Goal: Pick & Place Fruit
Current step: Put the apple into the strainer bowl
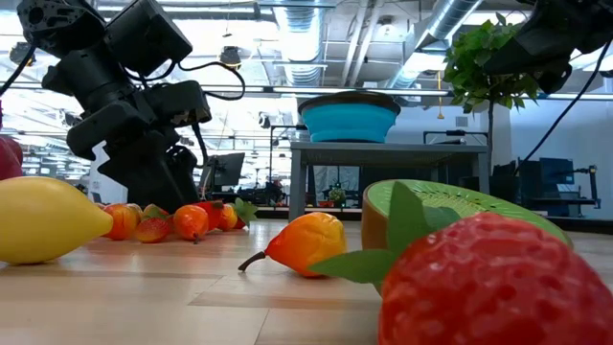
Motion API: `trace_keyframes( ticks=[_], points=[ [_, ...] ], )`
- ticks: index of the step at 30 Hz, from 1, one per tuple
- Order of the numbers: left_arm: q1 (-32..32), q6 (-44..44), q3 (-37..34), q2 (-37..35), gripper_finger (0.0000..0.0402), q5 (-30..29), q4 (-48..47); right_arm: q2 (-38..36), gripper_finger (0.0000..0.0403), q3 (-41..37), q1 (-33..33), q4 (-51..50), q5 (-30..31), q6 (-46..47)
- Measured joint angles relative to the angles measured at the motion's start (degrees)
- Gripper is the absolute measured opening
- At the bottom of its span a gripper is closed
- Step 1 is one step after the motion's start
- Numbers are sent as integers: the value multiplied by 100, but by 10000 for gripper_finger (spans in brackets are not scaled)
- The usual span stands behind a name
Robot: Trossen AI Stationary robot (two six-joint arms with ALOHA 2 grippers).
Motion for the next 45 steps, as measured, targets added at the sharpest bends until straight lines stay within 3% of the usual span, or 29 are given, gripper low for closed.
trace_keyframes(
  ticks=[33,45],
  points=[
    [136,337,0,3,296,-14,82,0,0,0,-2,-294,-2,-30],
    [306,348,4,417,296,92,388,0,0,0,-2,-288,0,-32]
  ],
)
